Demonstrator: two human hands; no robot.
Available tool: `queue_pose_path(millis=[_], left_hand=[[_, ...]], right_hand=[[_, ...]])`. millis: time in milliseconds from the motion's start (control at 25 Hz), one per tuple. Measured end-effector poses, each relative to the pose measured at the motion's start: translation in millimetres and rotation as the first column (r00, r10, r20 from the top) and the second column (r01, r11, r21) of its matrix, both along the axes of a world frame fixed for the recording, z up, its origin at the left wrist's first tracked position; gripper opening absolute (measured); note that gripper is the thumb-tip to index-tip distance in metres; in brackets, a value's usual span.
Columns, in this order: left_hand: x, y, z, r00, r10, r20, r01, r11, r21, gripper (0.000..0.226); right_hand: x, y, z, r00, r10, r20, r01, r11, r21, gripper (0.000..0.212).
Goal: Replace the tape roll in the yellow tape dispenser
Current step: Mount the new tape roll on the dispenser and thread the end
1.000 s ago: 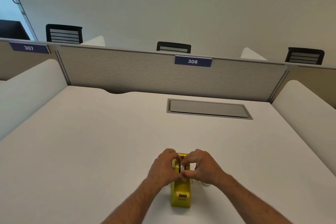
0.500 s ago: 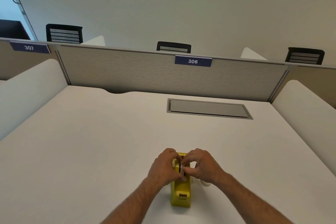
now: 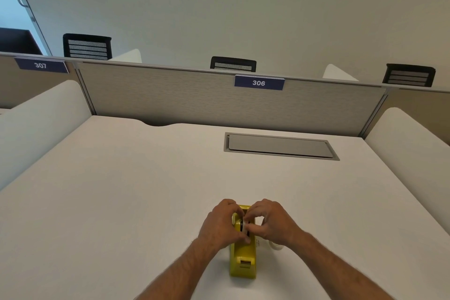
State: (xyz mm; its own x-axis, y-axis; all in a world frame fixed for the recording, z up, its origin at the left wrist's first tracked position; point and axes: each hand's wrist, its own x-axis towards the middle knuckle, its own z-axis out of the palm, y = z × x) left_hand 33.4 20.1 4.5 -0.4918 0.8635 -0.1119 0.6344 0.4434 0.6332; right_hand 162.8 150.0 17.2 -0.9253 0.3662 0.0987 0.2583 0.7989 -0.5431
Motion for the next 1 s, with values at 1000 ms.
queue_pose_path(millis=[1000], left_hand=[[-0.6, 1.5, -3.6, 1.000, -0.010, -0.024, 0.010, 1.000, 0.008, 0.065]], right_hand=[[-0.7, 0.0, 2.0, 1.000, -0.026, -0.017, 0.025, 0.995, -0.100, 0.013]])
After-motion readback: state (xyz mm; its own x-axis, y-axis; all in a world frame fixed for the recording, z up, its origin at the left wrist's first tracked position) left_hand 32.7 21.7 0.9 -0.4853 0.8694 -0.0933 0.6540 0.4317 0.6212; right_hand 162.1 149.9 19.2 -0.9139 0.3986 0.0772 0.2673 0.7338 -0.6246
